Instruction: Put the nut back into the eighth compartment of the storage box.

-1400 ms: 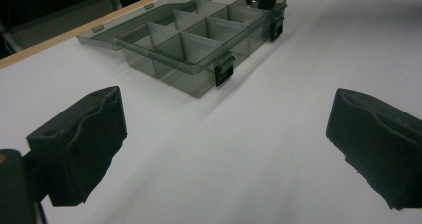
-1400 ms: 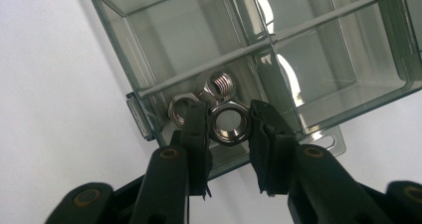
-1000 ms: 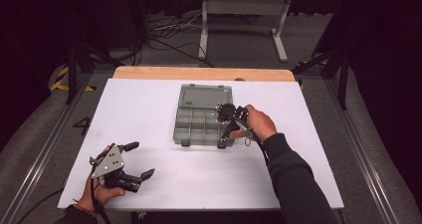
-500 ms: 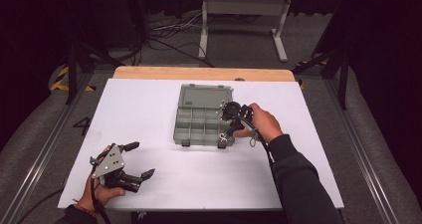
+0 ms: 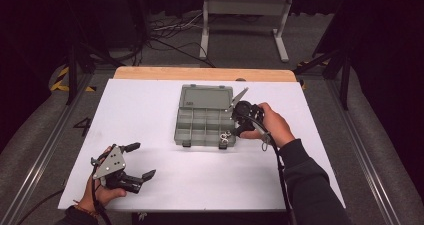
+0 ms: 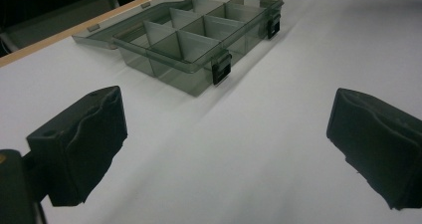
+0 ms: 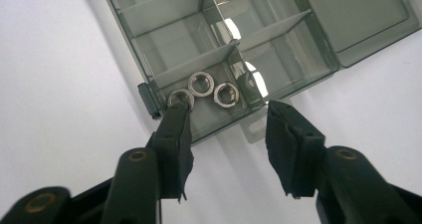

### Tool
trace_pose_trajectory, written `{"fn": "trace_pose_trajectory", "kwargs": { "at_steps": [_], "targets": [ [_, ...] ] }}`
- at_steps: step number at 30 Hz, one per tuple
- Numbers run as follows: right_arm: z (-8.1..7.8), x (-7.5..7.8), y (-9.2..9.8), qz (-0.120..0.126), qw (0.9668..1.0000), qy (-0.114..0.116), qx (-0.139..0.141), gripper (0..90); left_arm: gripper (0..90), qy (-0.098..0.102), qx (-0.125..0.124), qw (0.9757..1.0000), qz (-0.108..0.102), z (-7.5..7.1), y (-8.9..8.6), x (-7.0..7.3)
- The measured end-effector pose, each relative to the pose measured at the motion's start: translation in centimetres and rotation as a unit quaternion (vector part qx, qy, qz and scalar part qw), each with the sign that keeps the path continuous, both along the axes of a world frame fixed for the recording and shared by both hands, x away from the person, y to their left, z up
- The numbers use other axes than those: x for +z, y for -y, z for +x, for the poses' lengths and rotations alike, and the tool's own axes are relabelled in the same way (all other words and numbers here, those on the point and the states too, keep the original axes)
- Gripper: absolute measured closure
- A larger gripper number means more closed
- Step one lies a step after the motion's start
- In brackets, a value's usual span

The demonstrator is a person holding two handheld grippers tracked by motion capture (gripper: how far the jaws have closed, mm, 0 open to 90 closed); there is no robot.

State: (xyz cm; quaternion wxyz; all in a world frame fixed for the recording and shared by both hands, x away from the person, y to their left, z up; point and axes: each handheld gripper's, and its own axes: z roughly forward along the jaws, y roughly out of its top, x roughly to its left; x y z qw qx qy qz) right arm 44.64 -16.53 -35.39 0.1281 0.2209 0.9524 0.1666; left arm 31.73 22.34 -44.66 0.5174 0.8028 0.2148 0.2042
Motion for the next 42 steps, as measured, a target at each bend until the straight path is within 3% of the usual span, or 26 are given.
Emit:
{"fn": "trace_pose_trajectory", "kwargs": {
  "at_steps": [10, 21, 27, 28, 32, 33, 36, 38, 42],
  "targets": [
    [-1.3, 0.6, 1.0, 0.033, 0.9986, 0.041, 0.004, 44.0, 3.0, -0.001, -0.001, 1.0000, 0.001, 0.0, 0.1, 0.0],
    [-2.6, 1.2, 2.4, 0.078, 0.9918, 0.101, 0.000, 28.7, 2.9, -0.004, 0.002, 1.0000, 0.003, 0.1, 0.2, -0.1],
    [-3.3, 1.1, 3.4, 0.118, 0.9846, 0.129, -0.010, 21.1, 3.0, -0.004, 0.000, 1.0000, 0.005, 0.1, 0.2, -0.2],
    [-3.3, 1.1, 3.4, 0.118, 0.9846, 0.129, -0.010, 21.1, 3.0, -0.004, 0.000, 1.0000, 0.005, 0.1, 0.2, -0.2],
    [-3.9, 1.0, 4.1, 0.150, 0.9763, 0.155, -0.022, 15.8, 3.0, -0.004, 0.000, 1.0000, 0.005, 0.1, 0.2, -0.2],
    [-3.9, 1.0, 4.1, 0.150, 0.9763, 0.155, -0.022, 15.8, 3.0, -0.004, 0.000, 1.0000, 0.005, 0.1, 0.2, -0.2],
    [-4.4, 1.0, 4.6, 0.168, 0.9708, 0.169, -0.027, 12.5, 2.9, -0.005, 0.002, 1.0000, 0.003, 0.1, 0.2, -0.2],
    [-4.5, 1.0, 4.7, 0.169, 0.9698, 0.174, -0.027, 12.3, 2.9, -0.004, 0.003, 1.0000, 0.003, 0.1, 0.2, -0.1],
    [-5.0, 0.8, 5.2, 0.177, 0.9645, 0.193, -0.032, 10.8, 2.9, -0.004, 0.003, 1.0000, 0.003, 0.1, 0.2, -0.1]
  ]
}}
